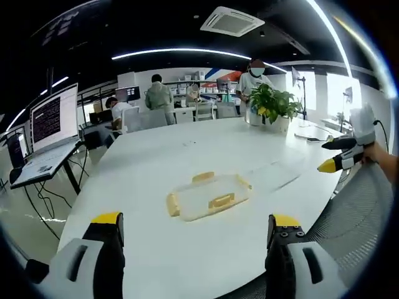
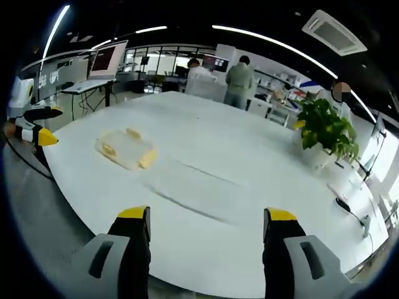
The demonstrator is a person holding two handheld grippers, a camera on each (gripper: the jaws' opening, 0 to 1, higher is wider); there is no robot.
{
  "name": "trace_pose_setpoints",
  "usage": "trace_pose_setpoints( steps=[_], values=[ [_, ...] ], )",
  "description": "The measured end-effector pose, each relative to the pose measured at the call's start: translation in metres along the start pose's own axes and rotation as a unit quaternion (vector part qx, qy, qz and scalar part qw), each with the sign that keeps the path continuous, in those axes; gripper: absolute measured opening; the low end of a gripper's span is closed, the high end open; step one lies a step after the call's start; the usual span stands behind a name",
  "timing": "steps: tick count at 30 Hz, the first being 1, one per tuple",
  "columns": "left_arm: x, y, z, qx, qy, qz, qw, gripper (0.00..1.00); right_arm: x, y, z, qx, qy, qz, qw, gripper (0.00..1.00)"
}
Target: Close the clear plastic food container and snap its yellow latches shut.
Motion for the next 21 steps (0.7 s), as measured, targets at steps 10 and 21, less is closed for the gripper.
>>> trace_pose_setpoints(
  steps=[10, 21],
  values=[
    [0.0013, 0.0011, -0.001, -0.001, -0.001, -0.003, 1.0, 0.91, 0.0013, 0.0008, -0.0015, -0.003, -0.007, -0.004, 1.0, 0.69],
    [0.0021, 0.0011, -0.0014, -0.005, 0.005, -0.004, 1.0, 0.91, 0.0, 0.0005, -0.0029, -0.006, -0.008, 0.001, 0.9999, 0.69]
  ],
)
Point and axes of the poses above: the point that each gripper's makers call its tool centre point, and the gripper's own axes: y roughly forward along the fingers, z roughly to its right, x roughly out of its underside, the point moved 1 cm from there along -y, roughly backward along the fingers, and after that the axes turned 13 degrees about -z, right-handed, at the moved point
